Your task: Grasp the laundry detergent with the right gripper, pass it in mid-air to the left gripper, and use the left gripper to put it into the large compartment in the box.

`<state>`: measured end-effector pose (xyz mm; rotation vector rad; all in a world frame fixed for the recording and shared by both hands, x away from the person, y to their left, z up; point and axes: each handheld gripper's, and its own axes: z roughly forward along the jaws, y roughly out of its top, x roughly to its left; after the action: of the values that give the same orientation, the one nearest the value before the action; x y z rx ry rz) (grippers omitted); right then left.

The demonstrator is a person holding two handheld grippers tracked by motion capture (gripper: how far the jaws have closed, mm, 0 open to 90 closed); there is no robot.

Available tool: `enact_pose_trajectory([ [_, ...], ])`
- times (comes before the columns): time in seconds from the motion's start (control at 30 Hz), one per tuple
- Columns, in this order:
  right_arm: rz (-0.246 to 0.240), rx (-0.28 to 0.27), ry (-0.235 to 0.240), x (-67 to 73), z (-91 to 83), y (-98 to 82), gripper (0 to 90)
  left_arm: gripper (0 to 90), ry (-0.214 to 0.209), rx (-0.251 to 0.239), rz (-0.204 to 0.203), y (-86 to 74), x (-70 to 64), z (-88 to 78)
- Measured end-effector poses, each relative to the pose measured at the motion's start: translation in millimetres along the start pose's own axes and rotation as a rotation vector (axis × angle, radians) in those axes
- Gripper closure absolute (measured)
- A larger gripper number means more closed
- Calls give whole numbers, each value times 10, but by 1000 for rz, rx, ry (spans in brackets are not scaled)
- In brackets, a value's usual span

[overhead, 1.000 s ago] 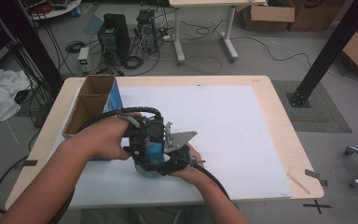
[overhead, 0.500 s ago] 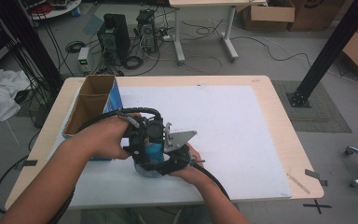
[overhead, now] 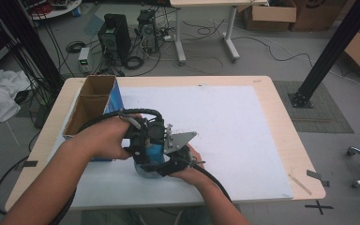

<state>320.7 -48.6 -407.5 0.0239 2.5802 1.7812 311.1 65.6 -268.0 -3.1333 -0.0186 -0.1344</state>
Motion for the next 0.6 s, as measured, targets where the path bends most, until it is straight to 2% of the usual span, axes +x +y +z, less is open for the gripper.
enact_pose_trajectory([
  [0.3,1,-14,13,-7,-33,12,442,386,-3,21,-11,60,1,-49],
  [0.43,4,-19,-12,1,-55,18,432,387,18,26,1,83,-14,-64],
  [0.53,11,-15,-13,-4,-67,29,426,387,27,27,-1,101,-19,-76],
  [0.57,30,-16,-12,-20,-76,33,413,387,27,31,-3,106,-12,-82],
  [0.6,18,-9,-17,-25,-78,34,402,387,30,32,-5,110,0,-92],
])
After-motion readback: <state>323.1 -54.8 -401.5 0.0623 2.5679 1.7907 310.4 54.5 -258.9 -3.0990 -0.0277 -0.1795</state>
